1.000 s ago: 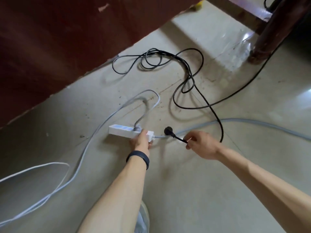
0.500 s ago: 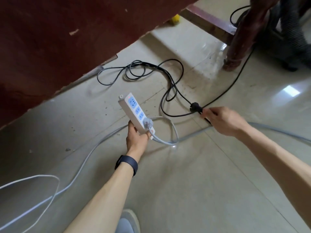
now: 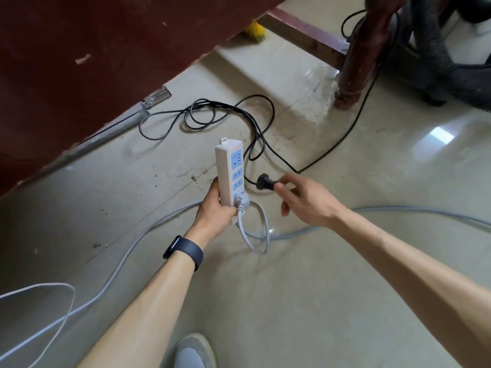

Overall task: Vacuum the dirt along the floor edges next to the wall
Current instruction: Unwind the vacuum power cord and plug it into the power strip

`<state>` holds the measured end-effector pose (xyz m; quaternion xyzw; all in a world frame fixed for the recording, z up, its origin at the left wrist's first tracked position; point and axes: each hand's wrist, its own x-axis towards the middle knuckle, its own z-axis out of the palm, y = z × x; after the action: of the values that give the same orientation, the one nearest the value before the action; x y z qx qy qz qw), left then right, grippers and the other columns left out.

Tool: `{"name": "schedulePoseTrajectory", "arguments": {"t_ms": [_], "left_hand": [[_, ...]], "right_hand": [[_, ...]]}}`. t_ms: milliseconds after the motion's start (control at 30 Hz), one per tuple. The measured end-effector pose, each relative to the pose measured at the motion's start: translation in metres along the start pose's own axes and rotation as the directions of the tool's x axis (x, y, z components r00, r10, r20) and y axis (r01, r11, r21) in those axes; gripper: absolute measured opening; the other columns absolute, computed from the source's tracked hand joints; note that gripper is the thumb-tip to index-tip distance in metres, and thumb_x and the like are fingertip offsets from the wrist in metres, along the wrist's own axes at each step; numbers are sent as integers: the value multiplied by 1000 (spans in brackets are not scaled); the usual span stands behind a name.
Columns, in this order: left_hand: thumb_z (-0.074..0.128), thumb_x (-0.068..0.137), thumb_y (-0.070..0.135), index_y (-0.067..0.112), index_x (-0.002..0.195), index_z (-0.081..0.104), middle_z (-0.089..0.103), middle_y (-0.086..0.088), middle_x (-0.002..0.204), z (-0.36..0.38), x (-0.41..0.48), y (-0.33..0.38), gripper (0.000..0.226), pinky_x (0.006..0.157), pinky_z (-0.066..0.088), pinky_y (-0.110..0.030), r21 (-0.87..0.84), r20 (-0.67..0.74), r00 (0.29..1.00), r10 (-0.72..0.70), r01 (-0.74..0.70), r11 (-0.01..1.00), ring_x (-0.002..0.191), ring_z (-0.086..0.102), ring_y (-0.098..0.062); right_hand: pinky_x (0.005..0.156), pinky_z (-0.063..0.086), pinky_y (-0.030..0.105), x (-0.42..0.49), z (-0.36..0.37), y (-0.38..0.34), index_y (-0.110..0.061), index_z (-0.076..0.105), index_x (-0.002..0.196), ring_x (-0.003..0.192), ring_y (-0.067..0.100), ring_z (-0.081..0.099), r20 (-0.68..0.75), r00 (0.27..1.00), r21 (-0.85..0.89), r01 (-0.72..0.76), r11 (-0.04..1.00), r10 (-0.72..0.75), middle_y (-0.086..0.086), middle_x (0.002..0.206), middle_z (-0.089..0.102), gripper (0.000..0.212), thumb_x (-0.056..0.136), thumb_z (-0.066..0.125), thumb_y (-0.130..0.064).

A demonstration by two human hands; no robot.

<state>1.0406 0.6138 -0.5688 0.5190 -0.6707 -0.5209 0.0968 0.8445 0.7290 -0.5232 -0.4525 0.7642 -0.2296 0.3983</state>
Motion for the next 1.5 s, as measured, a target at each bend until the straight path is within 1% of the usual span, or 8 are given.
{"name": "schedulePoseTrajectory", "arguments": {"t_ms": [100,200,367,700,1167,1267,1367,1500], "left_hand": [[79,75,10,34,134,46,65,11,121,1,-2,-2,71,97,53,-40,5,20,1000,11,-12,1000,110,64,-14],[81,69,22,41,131,48,67,16,117,1,-5,-1,73,94,55,-40,19,18,1000,20,-20,1000,107,66,-11],[84,72,20,40,128,50,68,19,113,-2,-8,2,68,90,56,-35,16,3,999,41,-41,999,104,66,-8],[81,74,18,46,123,51,69,17,102,-5,-12,13,64,83,56,-32,143,-17,995,94,-91,985,97,67,-7],[78,67,28,47,123,46,68,17,108,-11,-25,5,68,81,56,-36,230,40,999,23,-32,973,99,65,-10],[63,63,26,31,124,52,68,1,114,-11,-29,3,62,87,57,-49,43,145,984,-103,97,994,103,65,-20],[64,74,52,28,124,55,71,1,111,-8,-29,3,56,88,57,-53,-75,127,981,-149,159,984,101,69,-21],[62,68,78,33,121,54,70,12,110,-4,-26,-7,70,90,56,-44,55,-15,996,-88,88,995,101,68,-11]], "right_hand": [[69,41,30,1,11,-3,-11,66,97,66,9,51,59,998,112,-41,993,35,-13,76,68,31,109,43,-27],[61,37,28,0,20,-8,-13,65,89,59,12,45,87,992,333,-119,935,95,-13,61,58,35,110,41,-28],[55,31,28,3,29,-13,3,65,96,56,14,40,124,986,352,-150,924,112,-12,56,52,45,111,40,-31],[43,22,19,-2,35,-16,-14,63,93,44,6,27,172,973,626,-231,745,157,-12,55,41,34,112,41,-32],[39,19,20,9,40,-21,-12,57,89,43,6,22,289,949,653,-292,699,127,-13,50,37,33,113,39,-26],[43,18,21,5,51,-19,-13,53,88,46,7,23,346,928,575,-324,751,136,-6,61,37,30,112,39,-25],[46,17,22,5,65,-21,-16,50,87,47,7,22,353,926,589,-331,737,135,-6,63,37,30,112,40,-28],[49,17,24,5,75,-20,-12,50,96,49,8,24,335,930,647,-343,681,150,-6,64,39,25,112,42,-30]]}}
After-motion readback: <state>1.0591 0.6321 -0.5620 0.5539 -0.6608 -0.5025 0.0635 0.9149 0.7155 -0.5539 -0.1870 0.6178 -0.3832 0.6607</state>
